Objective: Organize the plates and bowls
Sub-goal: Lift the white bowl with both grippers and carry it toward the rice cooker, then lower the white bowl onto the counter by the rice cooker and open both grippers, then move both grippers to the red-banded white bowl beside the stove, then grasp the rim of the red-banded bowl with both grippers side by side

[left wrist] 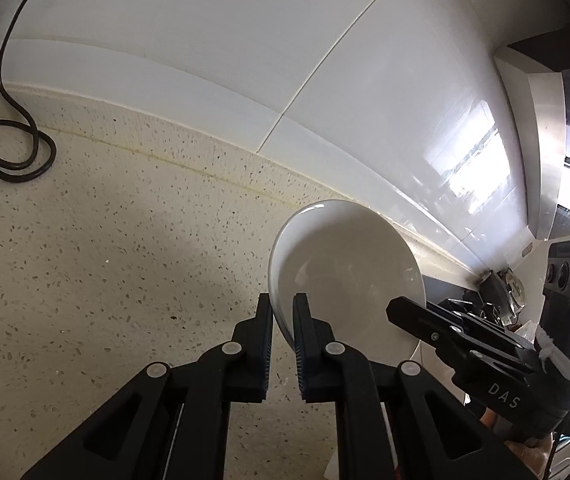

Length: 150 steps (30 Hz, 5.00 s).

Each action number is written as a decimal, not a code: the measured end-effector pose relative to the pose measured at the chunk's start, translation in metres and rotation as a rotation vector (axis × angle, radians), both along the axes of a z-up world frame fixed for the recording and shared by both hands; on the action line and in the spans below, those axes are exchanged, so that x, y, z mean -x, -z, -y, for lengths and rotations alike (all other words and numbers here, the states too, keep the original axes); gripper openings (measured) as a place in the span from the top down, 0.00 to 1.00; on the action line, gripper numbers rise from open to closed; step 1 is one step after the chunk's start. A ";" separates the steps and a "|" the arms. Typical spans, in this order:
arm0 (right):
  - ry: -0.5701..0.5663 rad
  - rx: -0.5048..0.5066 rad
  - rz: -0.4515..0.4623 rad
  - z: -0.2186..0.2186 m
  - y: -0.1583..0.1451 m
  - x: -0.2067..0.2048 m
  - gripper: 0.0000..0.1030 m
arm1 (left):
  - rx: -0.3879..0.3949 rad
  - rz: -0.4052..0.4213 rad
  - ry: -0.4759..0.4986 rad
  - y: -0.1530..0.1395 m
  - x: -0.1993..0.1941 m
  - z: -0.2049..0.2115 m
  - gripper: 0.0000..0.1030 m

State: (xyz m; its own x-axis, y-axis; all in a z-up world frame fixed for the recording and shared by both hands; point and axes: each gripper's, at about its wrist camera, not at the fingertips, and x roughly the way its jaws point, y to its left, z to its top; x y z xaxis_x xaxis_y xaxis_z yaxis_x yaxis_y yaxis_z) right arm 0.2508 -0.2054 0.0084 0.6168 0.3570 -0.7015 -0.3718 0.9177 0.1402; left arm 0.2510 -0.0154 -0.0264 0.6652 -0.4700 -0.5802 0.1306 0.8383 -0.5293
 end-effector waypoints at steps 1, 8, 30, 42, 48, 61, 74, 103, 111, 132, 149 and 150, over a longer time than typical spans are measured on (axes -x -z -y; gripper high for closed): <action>0.000 0.000 0.003 0.000 -0.001 0.001 0.80 | -0.001 0.003 -0.004 -0.001 0.001 0.000 0.90; -0.015 -0.017 0.017 -0.006 -0.013 0.004 0.79 | 0.002 0.010 -0.034 -0.013 0.010 -0.008 0.90; -0.150 -0.035 0.010 -0.107 -0.032 0.056 0.79 | -0.028 0.000 -0.179 -0.040 0.090 -0.112 0.91; -0.245 -0.061 -0.070 -0.182 -0.001 0.057 0.79 | -0.077 -0.081 -0.263 -0.022 0.110 -0.179 0.91; -0.266 -0.067 -0.111 -0.203 0.014 0.054 0.79 | -0.093 -0.117 -0.291 -0.015 0.111 -0.193 0.91; -0.265 -0.083 -0.156 -0.215 0.027 0.046 0.75 | -0.109 -0.135 -0.306 -0.010 0.110 -0.197 0.86; -0.156 -0.072 -0.076 -0.192 0.010 0.056 0.36 | -0.132 -0.032 -0.377 -0.033 0.131 -0.198 0.56; 0.328 -0.273 0.081 0.061 0.028 0.200 0.18 | -0.298 0.205 -0.057 -0.054 0.200 0.015 0.19; 0.382 -0.380 0.024 0.104 0.048 0.186 0.18 | -0.361 0.201 -0.012 -0.042 0.177 0.052 0.28; 0.345 -0.359 -0.051 0.071 0.057 0.144 0.26 | -0.301 0.195 0.061 -0.029 0.133 0.058 0.44; 0.291 -0.240 -0.125 0.042 0.062 0.112 0.60 | -0.245 0.034 0.082 0.002 0.100 0.047 0.85; 0.287 -0.239 -0.124 0.040 0.063 0.111 0.62 | -0.244 0.031 0.081 0.002 0.099 0.046 0.86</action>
State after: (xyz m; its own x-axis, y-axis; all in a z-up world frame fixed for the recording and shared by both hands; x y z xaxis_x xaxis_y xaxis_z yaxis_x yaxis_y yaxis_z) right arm 0.1398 -0.2451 -0.0545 0.6307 0.3444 -0.6954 -0.0713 0.9180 0.3901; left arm 0.1519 -0.0618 -0.0288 0.6503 -0.3712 -0.6629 0.2160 0.9268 -0.3071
